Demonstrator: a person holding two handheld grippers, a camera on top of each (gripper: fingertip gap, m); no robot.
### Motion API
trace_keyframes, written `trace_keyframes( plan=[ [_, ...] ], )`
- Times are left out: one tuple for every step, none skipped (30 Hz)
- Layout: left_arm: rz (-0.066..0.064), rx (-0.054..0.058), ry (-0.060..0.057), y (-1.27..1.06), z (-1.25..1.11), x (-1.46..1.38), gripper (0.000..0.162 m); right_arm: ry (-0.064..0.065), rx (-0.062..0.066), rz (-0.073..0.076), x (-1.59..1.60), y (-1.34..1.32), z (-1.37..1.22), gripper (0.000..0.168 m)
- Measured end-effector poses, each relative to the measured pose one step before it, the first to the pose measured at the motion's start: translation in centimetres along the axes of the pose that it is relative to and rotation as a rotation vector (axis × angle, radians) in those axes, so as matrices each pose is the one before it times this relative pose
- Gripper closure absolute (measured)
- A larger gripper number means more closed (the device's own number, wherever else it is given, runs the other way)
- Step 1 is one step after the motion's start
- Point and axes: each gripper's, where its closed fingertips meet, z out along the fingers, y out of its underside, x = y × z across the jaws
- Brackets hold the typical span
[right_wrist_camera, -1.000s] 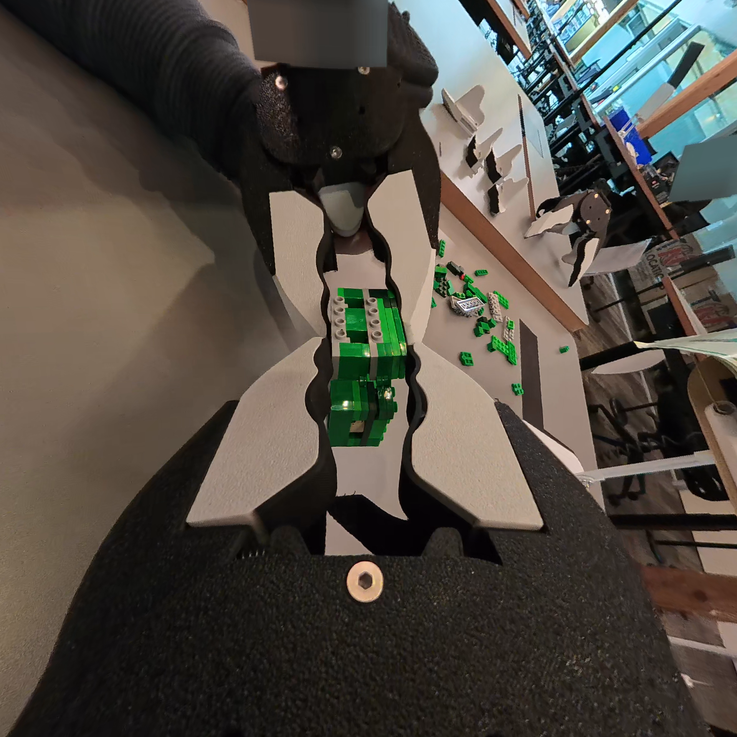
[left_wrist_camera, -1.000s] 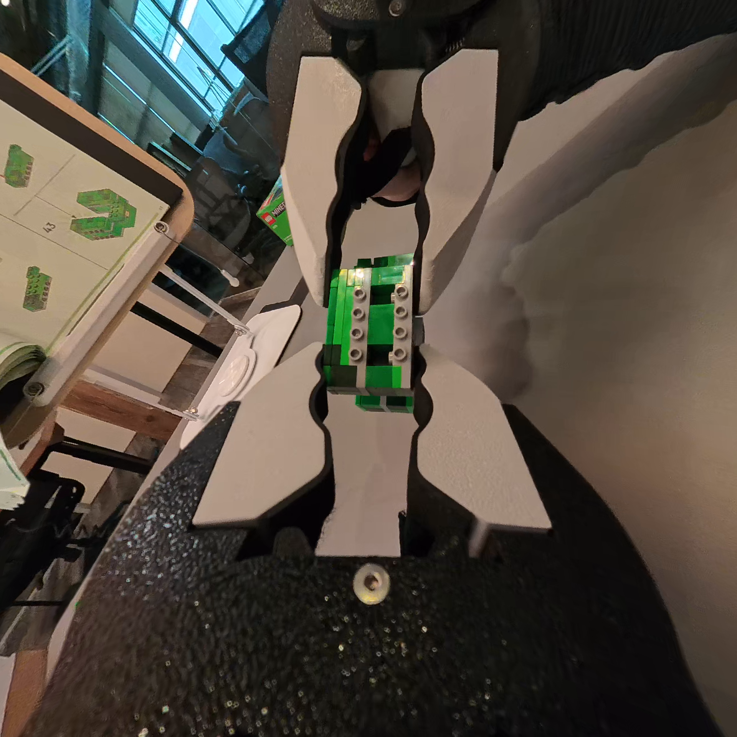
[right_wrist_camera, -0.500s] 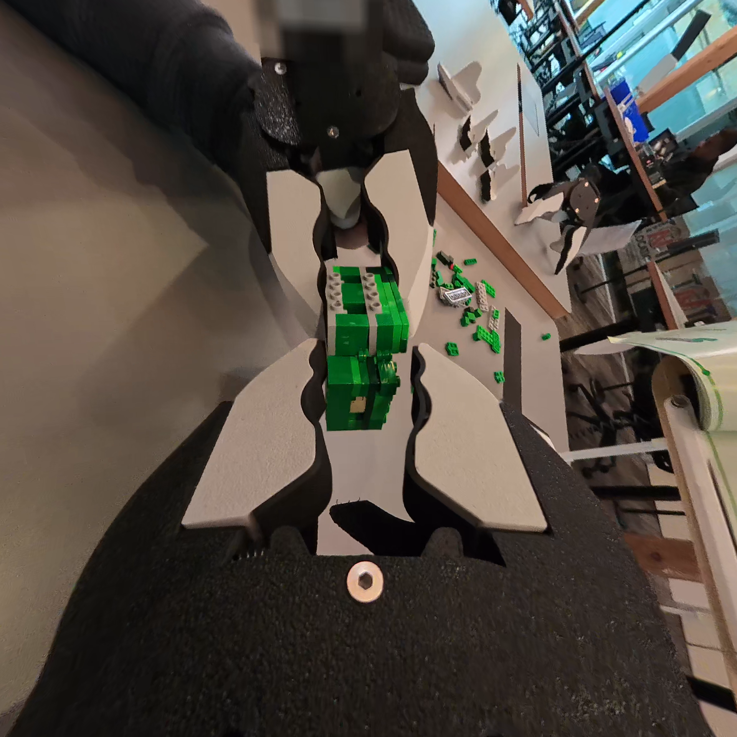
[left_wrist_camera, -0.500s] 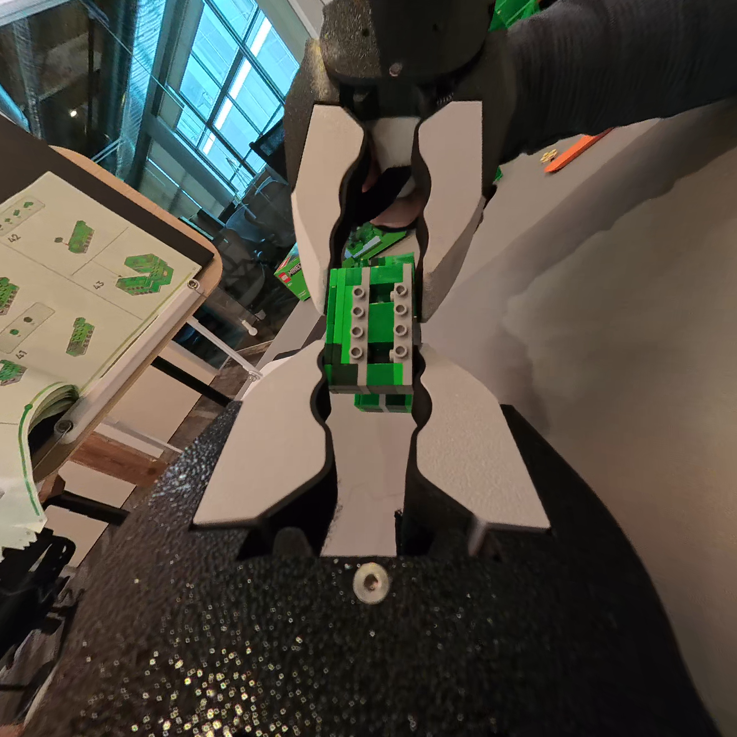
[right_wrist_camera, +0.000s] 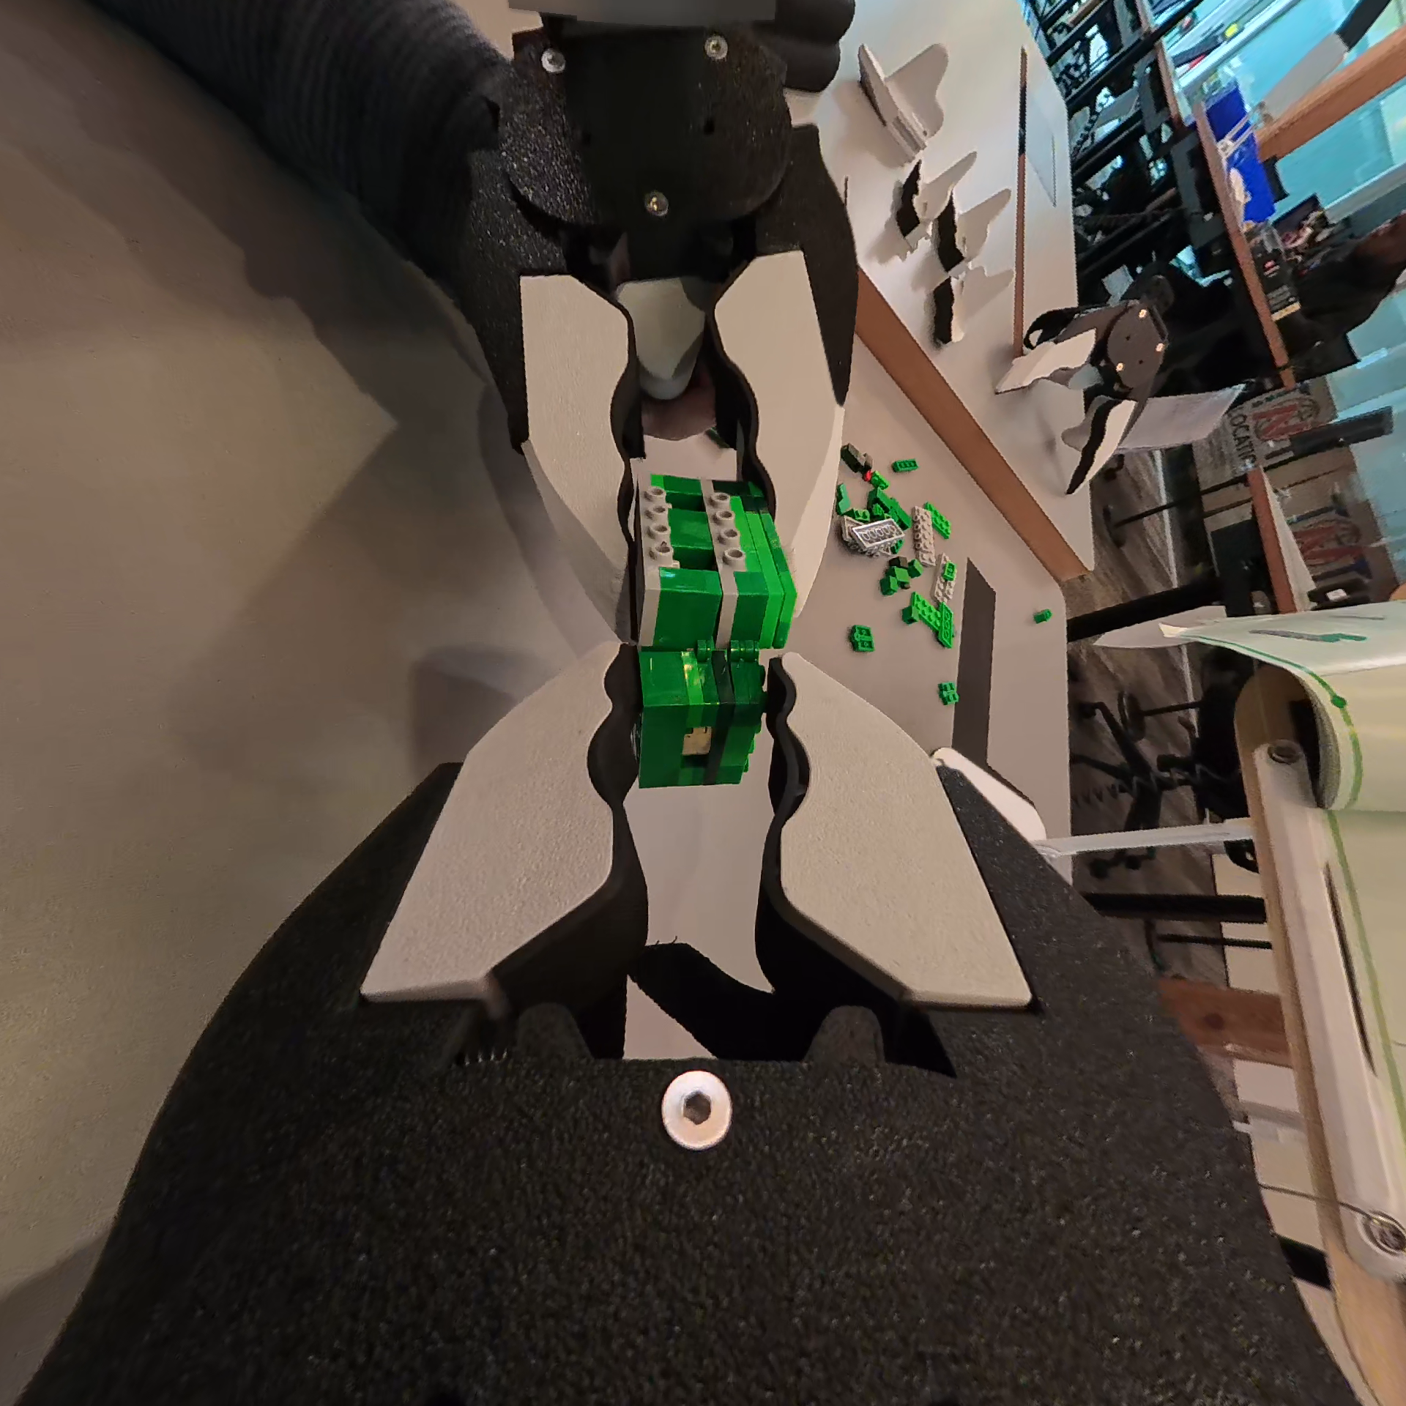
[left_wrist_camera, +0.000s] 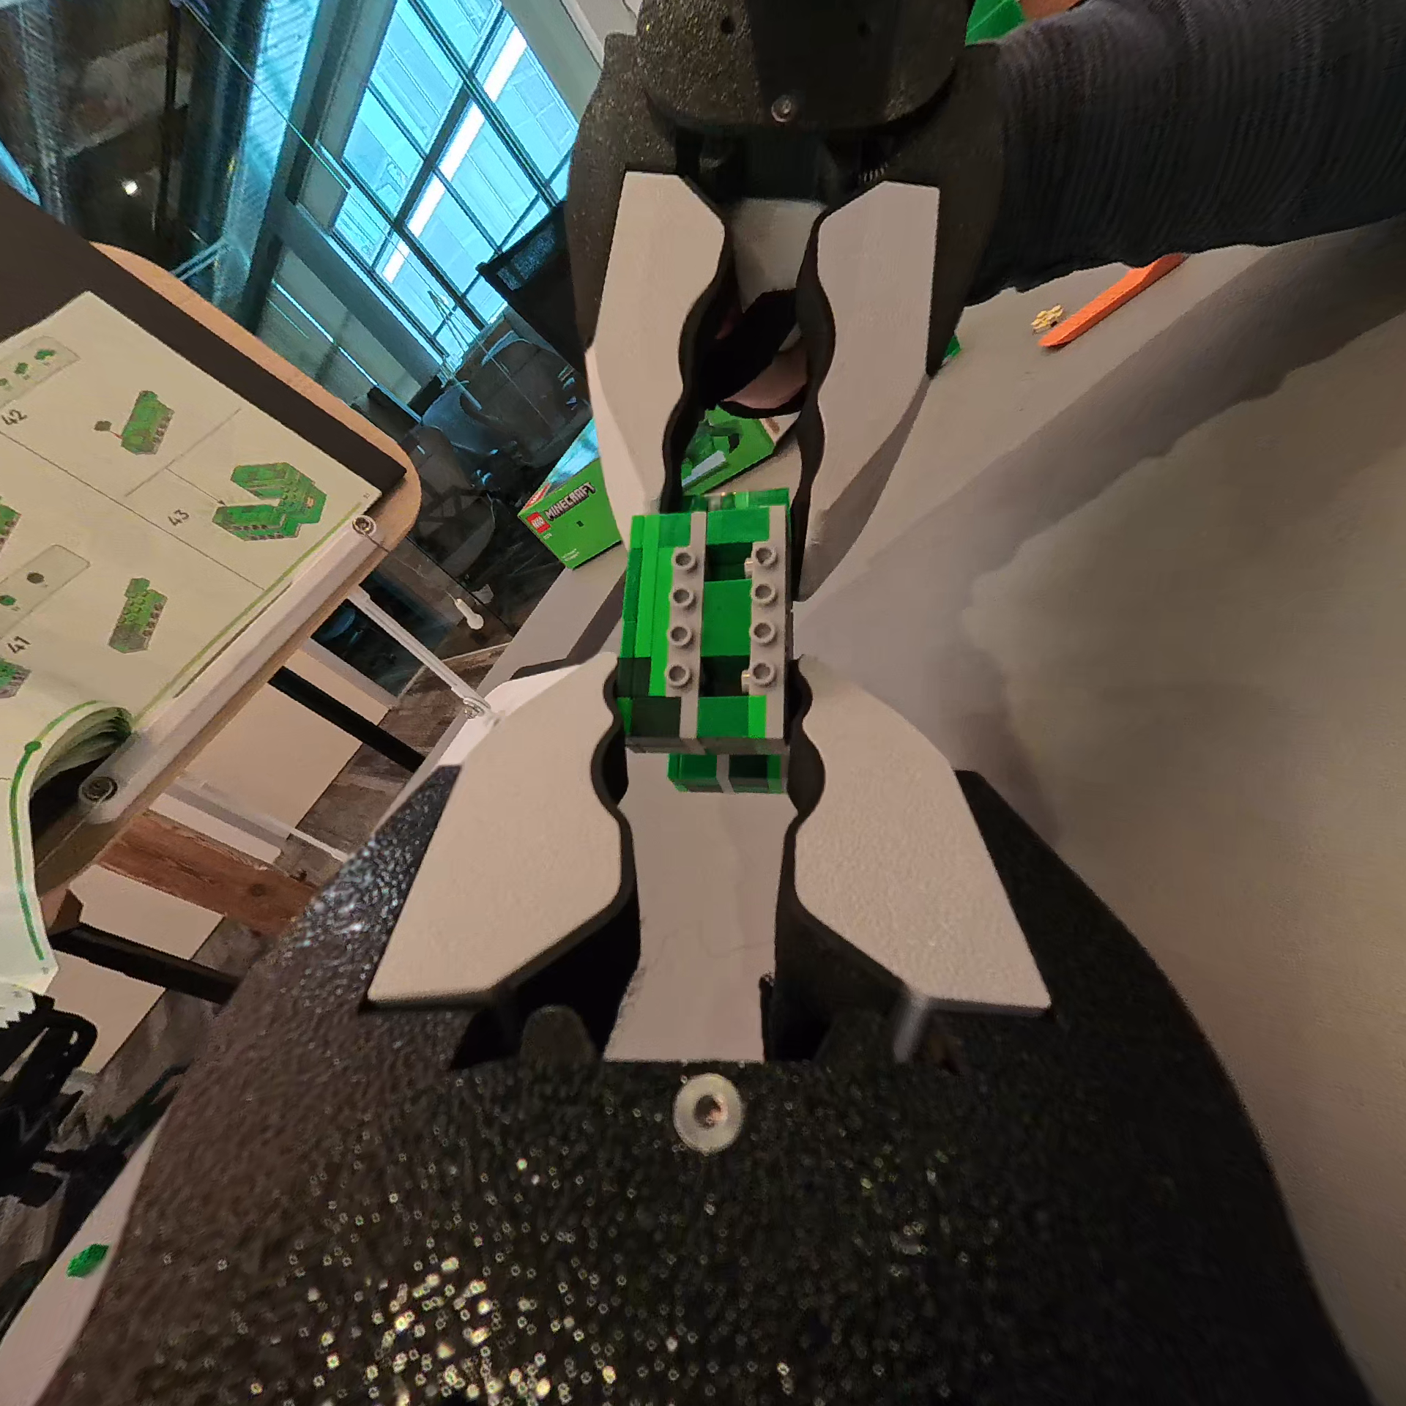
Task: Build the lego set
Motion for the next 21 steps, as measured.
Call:
trace_keyframes(
  plan=[
    [-0.0070, -0.0060, -0.0034, 0.161, 0.067, -0.026, 0.123, 0.0034, -0.0064, -0.0042, 0.025, 0.102, 0.049, 0.137],
    [0.0005, -0.0091, -0.0080, 0.163, 0.071, -0.042, 0.123, 0.0025, -0.0095, -0.0030, 0.021, 0.137, 0.050, 0.137],
    [0.0060, -0.0080, -0.0155, 0.081, 0.088, -0.092, 0.122, 0.0071, -0.0098, -0.0096, 0.068, 0.112, 0.023, 0.137],
    [0.0093, -0.0009, -0.0220, -0.113, 0.087, -0.157, 0.118, 0.0077, -0.0101, -0.0098, 0.053, 0.093, 0.015, 0.137],
    [0.0211, 0.0064, -0.0145, -0.284, 0.050, -0.034, 0.107, -0.0035, -0.0174, -0.0084, -0.079, 0.138, 0.040, 0.137],
    [0.0284, -0.0016, -0.0104, -0.218, 0.057, 0.006, 0.104, 0.0060, -0.0217, -0.0158, -0.010, 0.197, 0.071, 0.137],
    [0.0288, -0.0104, -0.0028, -0.071, 0.052, 0.116, 0.105, 0.0019, -0.0172, -0.0130, -0.065, 0.123, 0.079, 0.137],
    [0.0286, -0.0146, 0.0054, 0.049, 0.084, 0.228, 0.107, -0.0064, -0.0078, -0.0062, -0.153, -0.012, 0.090, 0.137],
    [0.0316, -0.0175, 0.0043, 0.141, 0.083, 0.257, 0.111, -0.0047, 0.0002, -0.0058, -0.144, -0.115, 0.077, 0.137],
    [0.0320, -0.0165, 0.0012, 0.134, 0.084, 0.230, 0.116, -0.0079, -0.0017, -0.0052, -0.186, -0.110, 0.101, 0.137],
    [0.0247, -0.0124, -0.0097, 0.067, 0.073, 0.061, 0.120, -0.0077, -0.0098, -0.0078, -0.193, -0.009, 0.117, 0.137],
    [0.0194, -0.0124, -0.0060, 0.077, 0.010, 0.022, 0.121, 0.0027, -0.0147, -0.0108, -0.055, 0.106, 0.099, 0.137],
    [0.0032, -0.0076, -0.0041, 0.079, 0.016, -0.021, 0.121, 0.0044, -0.0065, -0.0059, 0.021, 0.032, 0.024, 0.137],
    [-0.0148, 0.0038, 0.0051, -0.031, -0.014, 0.007, 0.122, 0.0007, 0.0003, 0.0014, 0.020, -0.025, -0.008, 0.137],
    [-0.0212, 0.0082, 0.0065, -0.102, -0.045, -0.044, 0.122, 0.0026, 0.0065, 0.0046, 0.043, -0.099, -0.066, 0.137],
    [-0.0161, 0.0096, 0.0059, -0.146, -0.051, -0.053, 0.123, 0.0016, 0.0056, 0.0107, 0.086, -0.103, -0.083, 0.137],
    [-0.0110, 0.0072, -0.0014, -0.155, -0.054, -0.165, 0.123, 0.0081, 0.0083, 0.0126, 0.186, -0.107, -0.058, 0.137],
    [-0.0112, 0.0071, -0.0038, -0.140, -0.043, -0.157, 0.123, 0.0103, 0.0113, 0.0076, 0.186, -0.114, -0.054, 0.136],
    [-0.0119, 0.0086, -0.0012, -0.119, -0.050, -0.102, 0.123, 0.0079, 0.0130, 0.0037, 0.112, -0.109, -0.065, 0.136],
    [-0.0103, 0.0067, 0.0023, -0.049, -0.033, -0.021, 0.123, -0.0010, 0.0073, 0.0090, 0.006, -0.045, -0.041, 0.136],
    [-0.0126, 0.0075, 0.0032, -0.048, -0.043, -0.003, 0.123, -0.0009, 0.0011, 0.0094, 0.043, 0.043, -0.007, 0.135]
  ],
)
